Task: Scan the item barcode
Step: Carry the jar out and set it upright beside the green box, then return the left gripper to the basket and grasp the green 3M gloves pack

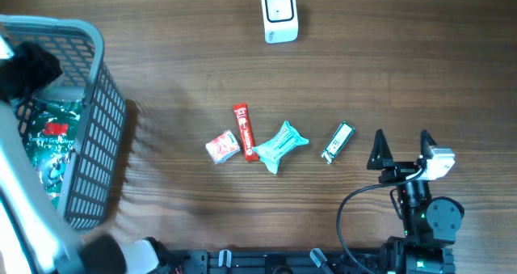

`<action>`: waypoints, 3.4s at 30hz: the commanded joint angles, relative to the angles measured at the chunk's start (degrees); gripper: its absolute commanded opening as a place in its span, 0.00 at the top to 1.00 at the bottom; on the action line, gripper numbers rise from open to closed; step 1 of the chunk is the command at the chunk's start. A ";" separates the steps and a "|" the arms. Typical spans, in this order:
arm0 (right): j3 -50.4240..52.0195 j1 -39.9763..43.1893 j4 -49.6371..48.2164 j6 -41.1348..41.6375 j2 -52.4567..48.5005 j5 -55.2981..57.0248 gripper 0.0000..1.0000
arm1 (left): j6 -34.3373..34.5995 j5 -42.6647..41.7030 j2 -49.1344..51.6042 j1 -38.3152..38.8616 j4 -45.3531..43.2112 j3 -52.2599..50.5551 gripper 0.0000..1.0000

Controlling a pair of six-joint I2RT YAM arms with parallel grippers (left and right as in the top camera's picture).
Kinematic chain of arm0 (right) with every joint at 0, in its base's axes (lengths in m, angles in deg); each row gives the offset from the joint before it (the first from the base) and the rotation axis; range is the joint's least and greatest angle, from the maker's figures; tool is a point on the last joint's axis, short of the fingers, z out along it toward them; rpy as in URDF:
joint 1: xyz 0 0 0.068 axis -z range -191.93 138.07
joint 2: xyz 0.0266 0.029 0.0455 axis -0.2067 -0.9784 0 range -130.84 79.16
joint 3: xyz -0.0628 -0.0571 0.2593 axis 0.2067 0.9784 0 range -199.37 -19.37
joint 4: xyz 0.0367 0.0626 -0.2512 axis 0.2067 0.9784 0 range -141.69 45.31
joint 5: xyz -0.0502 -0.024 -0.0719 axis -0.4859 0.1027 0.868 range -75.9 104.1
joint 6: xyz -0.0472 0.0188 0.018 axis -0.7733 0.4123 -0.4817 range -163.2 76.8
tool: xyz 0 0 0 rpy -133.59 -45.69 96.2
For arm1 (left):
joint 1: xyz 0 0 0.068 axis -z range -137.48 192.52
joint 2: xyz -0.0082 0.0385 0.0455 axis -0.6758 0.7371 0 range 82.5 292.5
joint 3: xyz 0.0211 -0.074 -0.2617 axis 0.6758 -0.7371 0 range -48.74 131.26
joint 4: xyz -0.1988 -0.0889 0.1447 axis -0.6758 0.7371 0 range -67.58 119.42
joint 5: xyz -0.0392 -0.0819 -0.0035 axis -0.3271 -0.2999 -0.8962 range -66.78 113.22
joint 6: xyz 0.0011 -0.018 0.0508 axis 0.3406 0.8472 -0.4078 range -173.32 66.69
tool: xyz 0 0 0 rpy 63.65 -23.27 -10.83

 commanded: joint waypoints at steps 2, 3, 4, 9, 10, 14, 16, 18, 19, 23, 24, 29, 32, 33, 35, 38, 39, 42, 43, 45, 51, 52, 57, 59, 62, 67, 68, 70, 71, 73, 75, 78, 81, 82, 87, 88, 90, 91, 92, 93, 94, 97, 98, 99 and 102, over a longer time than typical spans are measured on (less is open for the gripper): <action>0.04 -0.24 -0.33 -1.03 0.22 0.33 0.00 | -0.42 -3.32 -9.51 6.56 0.11 0.98 0.41; 0.04 -0.24 -0.33 -1.01 0.22 0.33 0.00 | 0.57 -3.58 -11.26 9.33 0.07 0.98 0.41; 0.04 -0.24 -0.33 -1.03 0.22 0.33 0.00 | 1.84 -3.78 -12.35 11.82 0.13 0.98 0.41; 0.04 -0.24 -0.33 -1.01 0.22 0.33 0.00 | 4.68 -3.98 -12.85 29.97 0.39 0.52 0.42; 0.04 -0.24 -0.33 -1.03 0.22 0.33 0.00 | 5.18 -4.02 -12.02 33.99 0.13 -0.04 0.42; 0.04 -0.24 -0.33 -1.03 0.22 0.33 0.00 | 5.14 -3.98 -6.95 46.93 -0.94 -2.36 0.43; 0.04 -0.24 -0.33 -1.03 0.22 0.33 0.00 | 5.14 -3.98 -3.54 52.17 -1.40 -3.15 0.43; 0.04 -0.24 -0.33 -1.01 0.22 0.33 0.00 | 5.09 -3.91 0.83 57.07 -2.80 -3.72 0.43; 0.04 -0.24 -0.33 -1.03 0.22 0.33 0.00 | 5.11 -3.74 3.50 59.39 -4.02 -3.82 0.43; 0.04 -0.24 -0.33 -1.03 0.20 0.33 0.00 | 5.09 -3.74 13.66 65.22 -10.01 -3.82 0.43; 0.04 -0.24 -0.33 -1.01 0.22 0.33 0.00 | 5.09 -3.74 16.22 66.18 -11.54 -3.82 0.43; 0.04 -0.24 -0.33 -1.03 0.22 0.33 0.00 | 5.05 -3.74 29.38 69.66 -16.96 -3.82 0.42; 0.04 -0.24 -0.33 -1.01 0.22 0.33 0.00 | 5.05 -3.76 35.58 70.75 -18.60 -3.82 0.41; 0.04 -0.24 -0.33 -1.03 0.20 0.33 0.00 | 5.03 -3.76 37.09 71.08 -18.73 -3.82 0.41; 0.04 -0.24 -0.33 -1.01 0.22 0.33 0.00 | 4.85 -3.76 39.58 71.58 -18.80 -3.82 0.39; 0.04 -0.24 -0.33 -1.03 0.22 0.33 0.00 | 3.37 -3.74 40.65 72.37 -19.19 -3.82 0.27; 0.04 -0.24 -0.33 -1.01 0.20 0.33 0.00 | 3.37 -3.63 40.59 72.50 -19.39 -3.69 0.18; 0.04 -0.24 -0.33 -1.01 0.22 0.33 0.00 | 3.39 -2.12 39.98 72.39 -18.88 -2.49 0.00; 0.04 -0.24 -0.33 -1.01 0.22 0.33 0.00 | 3.39 -0.44 39.17 72.19 -17.64 -1.20 0.00; 0.04 -0.24 -0.33 -1.01 0.20 0.33 0.00 | 3.39 2.78 37.05 71.97 -14.34 1.53 0.00; 0.04 -0.24 -0.33 -1.03 0.22 0.33 0.00 | 3.65 12.52 27.19 71.69 -1.27 8.59 0.00; 0.04 -0.24 -0.33 -1.01 0.22 0.33 0.00 | 3.76 13.51 24.92 71.54 0.22 8.87 0.00; 0.04 -0.24 -0.33 -1.03 0.22 0.33 0.00 | 9.73 20.94 11.80 69.35 6.14 8.90 0.00; 0.04 -0.24 -0.33 -1.01 0.22 0.33 0.01 | 13.44 26.08 6.99 66.84 7.76 8.90 0.00; 0.04 -0.24 -0.33 -1.03 0.20 0.33 0.00 | 19.04 30.69 0.39 59.19 8.37 8.90 0.00; 0.04 -0.24 -0.33 -1.03 0.22 0.33 0.00 | 36.48 30.97 -6.36 36.33 10.12 8.90 0.00; 0.04 -0.24 -0.33 -1.03 0.22 0.33 0.00 | 41.35 30.82 -6.86 30.84 11.32 8.87 0.00; 0.04 -0.24 -0.33 -1.01 0.22 0.33 0.00 | 48.15 29.29 -6.88 20.72 13.20 8.83 0.00; 0.04 -0.24 -0.33 -1.03 0.22 0.33 0.00 | 49.62 27.96 -6.47 16.22 13.35 8.59 0.00; 0.04 -0.24 -0.33 -1.03 0.22 0.33 0.00 | 51.80 24.74 -5.49 8.28 13.00 7.48 0.00; 0.04 -0.24 -0.33 -1.03 0.22 0.33 0.00 | 54.62 22.23 -3.67 1.29 13.05 6.12 0.00; 0.04 -0.24 -0.33 -1.03 0.22 0.33 0.00 | 56.92 18.49 -0.26 -6.03 12.94 3.19 0.00; 0.04 -0.24 -0.33 -1.03 0.20 0.33 0.00 | 58.05 17.20 3.91 -10.05 11.19 -1.51 0.00; 0.04 -0.24 -0.33 -1.01 0.22 0.33 0.00 | 57.99 17.20 5.22 -10.73 9.86 -3.15 0.00; 0.04 -0.24 -0.33 -1.03 0.22 0.33 0.00 | 52.87 17.40 11.72 -11.39 0.63 -10.99 0.00; 0.04 -0.24 -0.33 -1.01 0.22 0.33 0.00 | 53.37 17.44 13.16 -11.39 -0.57 -12.44 0.00; 0.04 -0.24 -0.33 -1.01 0.22 0.33 0.00 | 57.48 17.46 15.21 -11.52 -1.46 -14.67 0.00; 0.04 -0.24 -0.33 -1.03 0.22 0.33 0.00 | 61.66 17.64 16.24 -11.72 -1.38 -15.87 0.00; 0.04 -0.24 -0.33 -1.01 0.22 0.33 0.00 | 65.72 17.64 17.05 -11.74 -1.42 -17.14 0.00; 0.04 -0.24 -0.33 -1.03 0.22 0.33 0.00 | 71.10 17.66 17.84 -11.72 -1.57 -18.78 0.00; 0.04 -0.24 -0.33 -1.01 0.22 0.33 0.00 | 75.21 17.64 18.51 -11.72 -1.90 -20.09 0.00; 0.04 -0.24 -0.33 -1.01 0.20 0.33 0.00 | 86.20 17.66 19.87 -11.65 -3.34 -23.65 0.00; 0.04 -0.24 -0.33 -1.03 0.22 0.33 0.00 | 87.54 17.88 20.04 -11.65 -4.59 -24.61 0.00; 0.04 -0.24 -0.33 -1.03 0.22 0.33 0.00 | 87.89 18.36 20.09 -11.65 -6.16 -25.62 0.00; 0.04 -0.24 -0.33 -1.03 0.22 0.33 0.00 | 87.91 21.77 20.17 -11.67 -12.74 -29.07 0.00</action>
